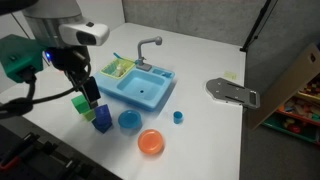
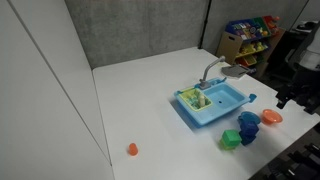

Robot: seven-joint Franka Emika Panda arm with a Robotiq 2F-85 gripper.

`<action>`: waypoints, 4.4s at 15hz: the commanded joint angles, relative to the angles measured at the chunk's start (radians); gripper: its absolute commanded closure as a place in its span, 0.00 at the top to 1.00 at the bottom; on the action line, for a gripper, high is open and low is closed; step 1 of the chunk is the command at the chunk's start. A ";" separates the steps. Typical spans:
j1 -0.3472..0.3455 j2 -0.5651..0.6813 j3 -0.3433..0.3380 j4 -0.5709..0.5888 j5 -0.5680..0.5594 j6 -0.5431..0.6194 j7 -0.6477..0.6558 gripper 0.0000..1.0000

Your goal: Put the blue block into the sink

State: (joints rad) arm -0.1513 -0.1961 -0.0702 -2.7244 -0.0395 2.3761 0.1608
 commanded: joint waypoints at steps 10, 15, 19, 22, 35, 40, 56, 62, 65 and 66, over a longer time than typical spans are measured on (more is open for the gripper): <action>0.035 0.360 -0.017 0.128 0.024 0.205 0.042 1.00; 0.094 0.441 -0.005 0.163 0.039 0.251 0.059 1.00; 0.149 0.484 -0.006 0.166 0.023 0.288 0.088 1.00; 0.182 0.516 -0.019 0.165 0.008 0.315 0.116 1.00; 0.227 0.637 -0.040 0.216 0.025 0.378 0.126 1.00; 0.253 0.621 -0.059 0.214 0.018 0.347 0.147 0.49; 0.210 0.527 -0.074 0.560 -0.021 -0.080 0.221 0.30; 0.207 0.654 -0.076 0.724 -0.012 -0.096 0.245 0.30; 0.200 0.724 -0.080 0.795 -0.003 -0.092 0.243 0.30; 0.197 0.744 -0.080 0.814 -0.001 -0.093 0.239 0.30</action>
State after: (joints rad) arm 0.0640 0.4800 -0.1562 -2.0010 -0.0395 2.3152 0.3852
